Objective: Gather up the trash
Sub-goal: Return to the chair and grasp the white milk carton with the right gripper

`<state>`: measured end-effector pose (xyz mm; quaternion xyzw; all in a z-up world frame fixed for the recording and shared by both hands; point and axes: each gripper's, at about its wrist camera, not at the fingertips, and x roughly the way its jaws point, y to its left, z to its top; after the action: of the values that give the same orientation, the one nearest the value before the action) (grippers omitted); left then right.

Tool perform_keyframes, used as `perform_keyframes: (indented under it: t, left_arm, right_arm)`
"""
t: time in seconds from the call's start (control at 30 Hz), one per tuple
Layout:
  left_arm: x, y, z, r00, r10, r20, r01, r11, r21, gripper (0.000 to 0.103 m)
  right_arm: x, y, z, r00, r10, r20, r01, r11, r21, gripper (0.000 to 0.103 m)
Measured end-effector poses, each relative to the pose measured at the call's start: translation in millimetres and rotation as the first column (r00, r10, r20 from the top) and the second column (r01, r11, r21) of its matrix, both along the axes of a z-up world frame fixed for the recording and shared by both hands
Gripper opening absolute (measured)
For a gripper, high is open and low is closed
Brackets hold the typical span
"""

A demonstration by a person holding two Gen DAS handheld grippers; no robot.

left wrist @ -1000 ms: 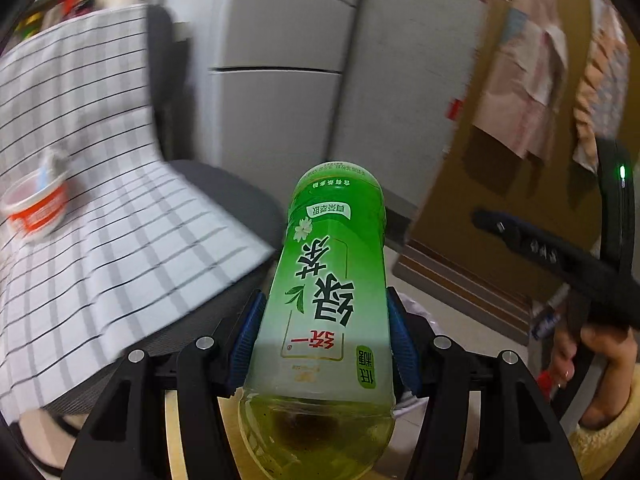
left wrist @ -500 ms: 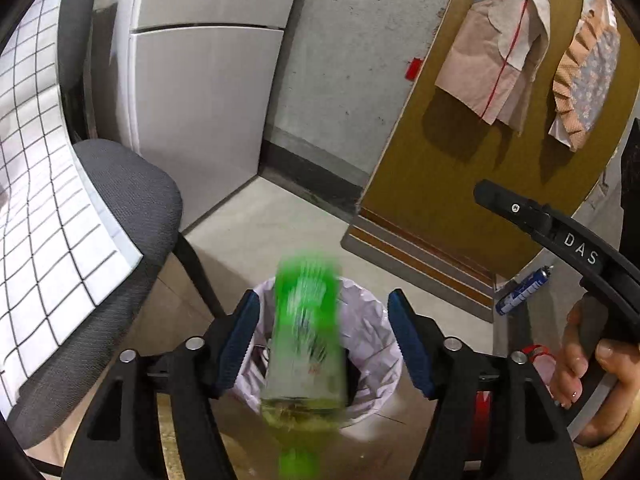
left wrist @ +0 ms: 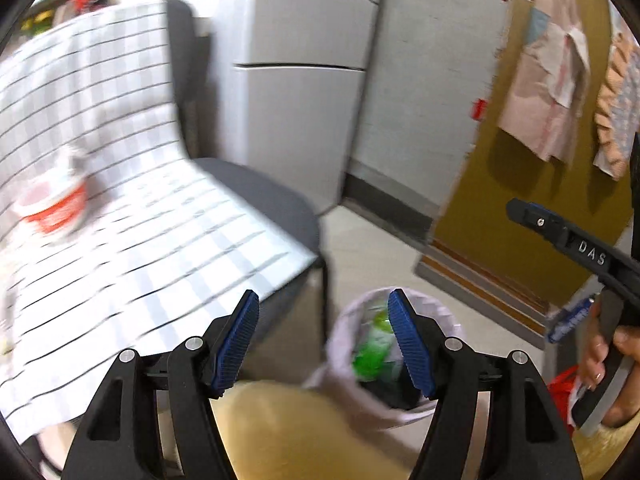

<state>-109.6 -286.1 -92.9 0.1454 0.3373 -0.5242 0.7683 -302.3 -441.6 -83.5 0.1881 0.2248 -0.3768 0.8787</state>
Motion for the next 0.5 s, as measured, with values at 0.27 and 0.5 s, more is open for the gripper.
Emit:
perform_keyframes:
  t: [0.27, 0.5]
  left_arm:
    - [47.6, 80.0, -4.9, 0.974, 0.221, 0.038, -0.223, 0.973, 0.052, 0.076]
    - [98.8, 146.0, -3.1, 0.909, 0.416, 0.034, -0.418, 0.906, 0.069, 0.076]
  right_arm:
    - [82.5, 42.3, 0.3, 0.97, 0.241, -0.034, -0.24, 0.97, 0.03, 0.05]
    - [155.2, 84.3, 6.0, 0.906, 0.419, -0.069, -0.418, 0.908, 0.029, 0.054]
